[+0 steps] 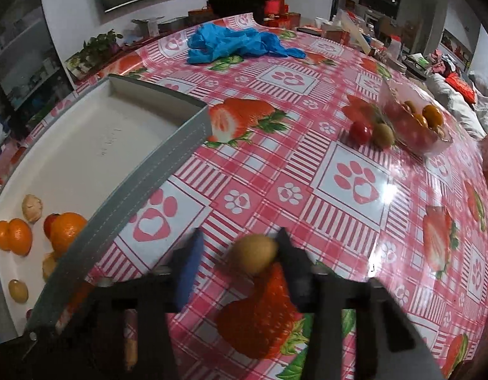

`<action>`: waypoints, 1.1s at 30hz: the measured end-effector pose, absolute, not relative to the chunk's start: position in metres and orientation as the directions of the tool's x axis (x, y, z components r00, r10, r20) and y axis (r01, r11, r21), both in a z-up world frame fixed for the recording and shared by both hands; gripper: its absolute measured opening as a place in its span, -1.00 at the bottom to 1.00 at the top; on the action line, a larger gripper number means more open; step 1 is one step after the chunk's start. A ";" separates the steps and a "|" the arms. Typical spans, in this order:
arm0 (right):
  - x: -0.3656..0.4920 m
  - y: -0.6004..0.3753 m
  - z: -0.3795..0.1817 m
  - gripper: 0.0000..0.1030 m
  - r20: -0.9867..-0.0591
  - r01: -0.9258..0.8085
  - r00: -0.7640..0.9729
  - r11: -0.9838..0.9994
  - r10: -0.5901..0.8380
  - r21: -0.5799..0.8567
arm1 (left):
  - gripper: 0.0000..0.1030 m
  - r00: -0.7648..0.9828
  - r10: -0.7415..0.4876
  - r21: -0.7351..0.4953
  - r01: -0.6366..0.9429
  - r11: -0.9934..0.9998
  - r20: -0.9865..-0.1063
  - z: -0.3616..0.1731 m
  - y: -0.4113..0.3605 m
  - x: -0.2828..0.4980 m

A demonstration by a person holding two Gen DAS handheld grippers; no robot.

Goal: Organize fruits
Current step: 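Grasp the brown kiwi with the right tool while the left tool holds the bulb, then carry the bulb with the left tool and the kiwi with the right tool over the tray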

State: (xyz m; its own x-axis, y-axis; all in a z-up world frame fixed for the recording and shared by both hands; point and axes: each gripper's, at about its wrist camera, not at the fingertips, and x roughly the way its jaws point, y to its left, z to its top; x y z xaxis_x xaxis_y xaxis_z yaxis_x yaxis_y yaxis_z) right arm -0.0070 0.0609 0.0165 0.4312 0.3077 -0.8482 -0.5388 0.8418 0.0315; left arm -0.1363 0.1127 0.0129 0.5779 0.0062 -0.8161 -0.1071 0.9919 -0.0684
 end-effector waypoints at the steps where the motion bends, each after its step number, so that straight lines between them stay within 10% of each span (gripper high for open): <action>1: -0.008 0.060 0.017 -0.44 -0.848 -0.539 0.428 0.841 0.313 0.038 | -0.53 0.577 0.007 -0.068 -0.108 0.992 -0.817 0.013 0.113 -0.136; 33: -0.046 -0.062 0.017 -0.44 -0.840 -0.423 0.382 0.881 0.385 0.212 | -0.52 0.550 -0.049 -0.144 -0.132 0.981 -0.834 0.015 0.124 -0.134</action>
State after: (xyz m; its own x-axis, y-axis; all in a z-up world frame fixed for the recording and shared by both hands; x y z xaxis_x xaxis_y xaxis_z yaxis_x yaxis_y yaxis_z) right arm -0.0458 -0.0615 0.0173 0.3818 0.3847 -0.8404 -0.4225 0.8813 0.2115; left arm -0.1341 0.1242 0.0146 0.5500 -0.0487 -0.8337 -0.1316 0.9808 -0.1441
